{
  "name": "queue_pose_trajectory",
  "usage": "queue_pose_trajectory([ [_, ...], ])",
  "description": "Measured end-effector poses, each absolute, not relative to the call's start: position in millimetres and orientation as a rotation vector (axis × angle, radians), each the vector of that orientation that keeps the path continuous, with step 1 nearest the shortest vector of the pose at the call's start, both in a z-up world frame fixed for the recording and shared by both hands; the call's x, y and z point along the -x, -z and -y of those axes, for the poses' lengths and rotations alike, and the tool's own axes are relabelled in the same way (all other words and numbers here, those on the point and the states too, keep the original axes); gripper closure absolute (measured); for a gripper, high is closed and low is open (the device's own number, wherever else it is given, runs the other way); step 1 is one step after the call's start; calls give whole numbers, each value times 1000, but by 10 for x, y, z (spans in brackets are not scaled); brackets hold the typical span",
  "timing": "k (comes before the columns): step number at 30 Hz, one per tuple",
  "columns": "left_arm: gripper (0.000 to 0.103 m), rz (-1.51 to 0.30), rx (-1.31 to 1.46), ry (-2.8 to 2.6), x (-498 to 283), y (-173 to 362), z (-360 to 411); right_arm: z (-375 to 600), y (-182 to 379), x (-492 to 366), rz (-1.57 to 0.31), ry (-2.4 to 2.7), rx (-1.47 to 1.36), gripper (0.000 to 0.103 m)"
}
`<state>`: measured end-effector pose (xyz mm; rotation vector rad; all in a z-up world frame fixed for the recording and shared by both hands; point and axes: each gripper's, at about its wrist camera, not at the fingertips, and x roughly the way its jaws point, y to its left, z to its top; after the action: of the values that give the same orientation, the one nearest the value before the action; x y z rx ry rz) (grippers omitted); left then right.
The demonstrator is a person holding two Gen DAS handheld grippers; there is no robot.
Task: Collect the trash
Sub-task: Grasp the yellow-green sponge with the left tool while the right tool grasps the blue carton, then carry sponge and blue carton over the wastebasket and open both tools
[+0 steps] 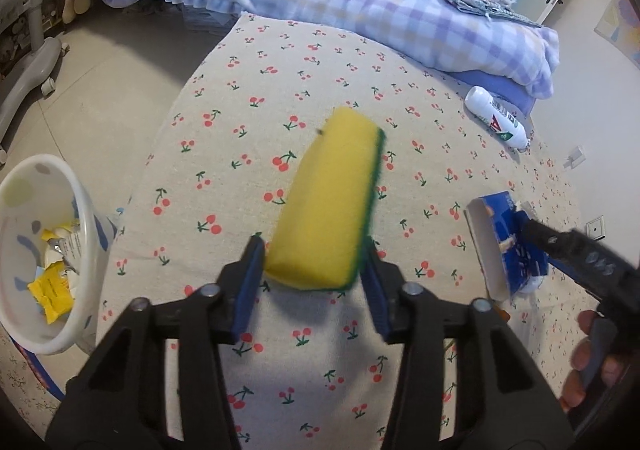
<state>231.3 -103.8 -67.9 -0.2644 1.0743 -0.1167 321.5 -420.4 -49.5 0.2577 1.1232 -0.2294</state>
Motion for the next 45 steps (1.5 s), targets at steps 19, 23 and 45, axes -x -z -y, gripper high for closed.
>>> queue_pose_trajectory([
  [19,71,-1028,288,250,-1988,246,667,4840,0,-2744,-964,154,-434,93],
  [23,71,-1024,300,259,-1903,186,586,4933,-132,-2598,-930,110,-503,93],
  [45,71,-1004,350,125,-1550,94,-384,3937,-395,-2469,-923,-202,-566,93],
])
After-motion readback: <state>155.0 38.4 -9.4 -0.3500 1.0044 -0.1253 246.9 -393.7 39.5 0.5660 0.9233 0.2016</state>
